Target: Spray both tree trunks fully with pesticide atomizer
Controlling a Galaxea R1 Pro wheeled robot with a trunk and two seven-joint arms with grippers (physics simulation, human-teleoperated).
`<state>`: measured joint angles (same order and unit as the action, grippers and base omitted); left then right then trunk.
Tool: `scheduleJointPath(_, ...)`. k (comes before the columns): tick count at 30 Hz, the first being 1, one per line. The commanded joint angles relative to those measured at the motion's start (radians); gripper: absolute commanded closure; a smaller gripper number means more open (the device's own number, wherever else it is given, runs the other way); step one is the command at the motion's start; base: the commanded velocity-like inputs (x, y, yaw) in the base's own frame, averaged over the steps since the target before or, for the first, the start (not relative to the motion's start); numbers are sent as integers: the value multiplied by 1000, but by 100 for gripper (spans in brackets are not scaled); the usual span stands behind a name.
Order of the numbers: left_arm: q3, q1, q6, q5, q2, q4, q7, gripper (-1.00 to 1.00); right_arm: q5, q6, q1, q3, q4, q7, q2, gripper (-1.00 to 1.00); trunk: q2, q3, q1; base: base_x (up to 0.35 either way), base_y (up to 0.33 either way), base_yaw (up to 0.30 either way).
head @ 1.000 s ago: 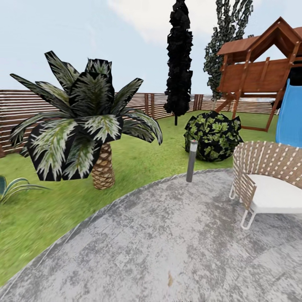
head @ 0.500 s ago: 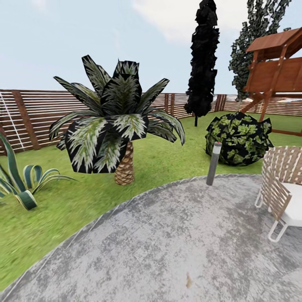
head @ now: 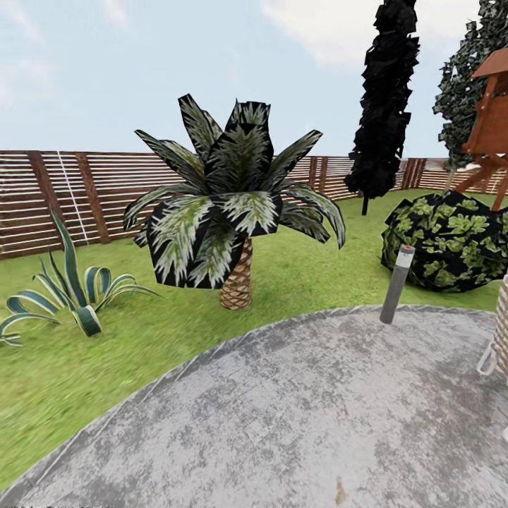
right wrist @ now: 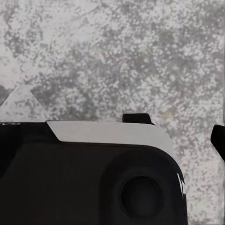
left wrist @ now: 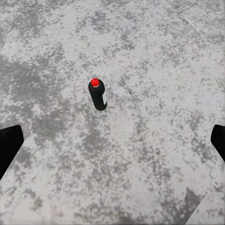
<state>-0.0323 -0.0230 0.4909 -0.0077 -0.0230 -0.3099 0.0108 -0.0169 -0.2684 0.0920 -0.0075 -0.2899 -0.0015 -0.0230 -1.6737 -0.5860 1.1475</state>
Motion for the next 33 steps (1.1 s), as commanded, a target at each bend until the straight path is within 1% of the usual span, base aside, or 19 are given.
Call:
scheduleJointPath(1,0,0,0,0,0,0,0,-100,0,0,0,0,0,0,0,-100,0,0,0,227,-197,287)
scheduleJointPath(10,0,0,0,0,0,0,0,-100,0,0,0,0,0,0,0,-100,0,-4,0,186,-157,287)
scheduleJointPath(19,0,0,0,0,0,1,0,-100,0,0,0,0,0,0,0,-100,0,-7,0,45,-37,279)
scheduleJointPath(27,-1,0,2,-2,0,-1,0,-100,0,0,0,0,0,0,3,-100,0,-8,0,3,-2,77)
scheduleJointPath(30,2,-2,2,-23,-2,-17,1,-100,1,1,0,0,0,0,4,-100,0,-8,0,0,0,7)
scheduleJointPath(33,0,-9,-3,-32,-8,-49,3,-100,1,1,0,1,0,1,4,-100,0,-8,0,0,0,2)
